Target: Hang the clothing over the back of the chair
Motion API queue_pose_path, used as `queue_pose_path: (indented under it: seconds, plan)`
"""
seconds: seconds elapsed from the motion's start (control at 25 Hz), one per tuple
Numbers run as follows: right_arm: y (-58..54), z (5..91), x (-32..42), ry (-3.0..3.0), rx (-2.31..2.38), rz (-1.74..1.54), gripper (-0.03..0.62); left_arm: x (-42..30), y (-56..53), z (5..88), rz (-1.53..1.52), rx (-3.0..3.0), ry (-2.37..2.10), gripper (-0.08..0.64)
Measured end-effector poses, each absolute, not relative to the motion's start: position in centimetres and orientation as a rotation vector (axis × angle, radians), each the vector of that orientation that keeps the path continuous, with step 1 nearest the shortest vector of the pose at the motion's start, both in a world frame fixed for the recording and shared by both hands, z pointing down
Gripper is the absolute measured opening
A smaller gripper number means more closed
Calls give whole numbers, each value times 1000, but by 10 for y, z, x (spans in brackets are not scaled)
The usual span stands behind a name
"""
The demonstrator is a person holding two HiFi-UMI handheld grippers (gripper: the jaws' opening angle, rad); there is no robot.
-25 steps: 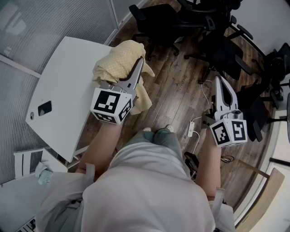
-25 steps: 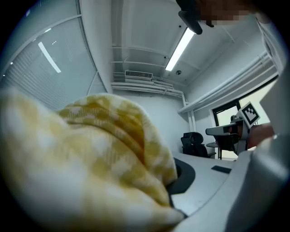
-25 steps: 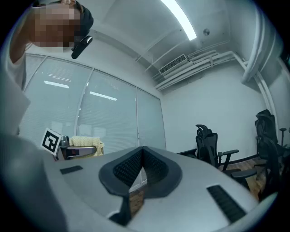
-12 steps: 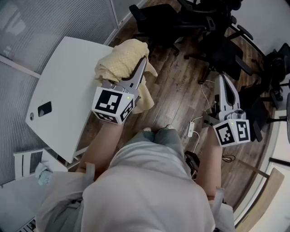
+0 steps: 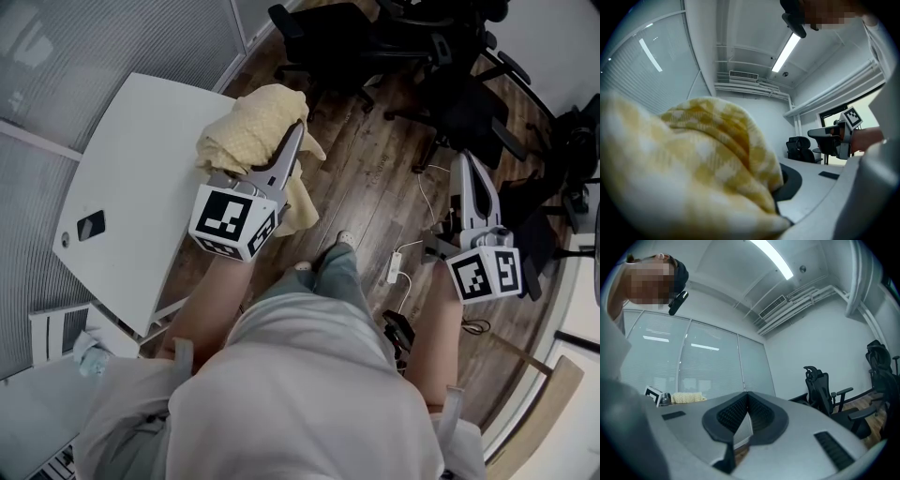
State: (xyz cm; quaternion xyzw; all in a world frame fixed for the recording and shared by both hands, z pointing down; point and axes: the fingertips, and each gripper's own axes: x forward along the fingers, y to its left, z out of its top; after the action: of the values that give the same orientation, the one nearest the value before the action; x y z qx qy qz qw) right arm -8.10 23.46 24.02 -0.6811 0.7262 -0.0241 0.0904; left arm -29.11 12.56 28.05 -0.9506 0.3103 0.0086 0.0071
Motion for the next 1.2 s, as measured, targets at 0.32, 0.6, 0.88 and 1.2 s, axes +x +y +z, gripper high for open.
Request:
queue_pose_path:
  seconds: [0.32,0.6,0.88,1.2]
  plan:
    - [194,239,-52,2217,-1948,-93,20,-256,107,281,9,-2966,998,78]
    - [161,235,-12,2262,-1884,-96,21,-223,83,277,23,-2946,1054,78]
    - [130,234,24,2291,-1817,-108,20,-192,62,275,-2,-2915,1116,78]
    - [99,237,55,2324,-1741,-134,21,-163,43,275,-8,-2884,1186,78]
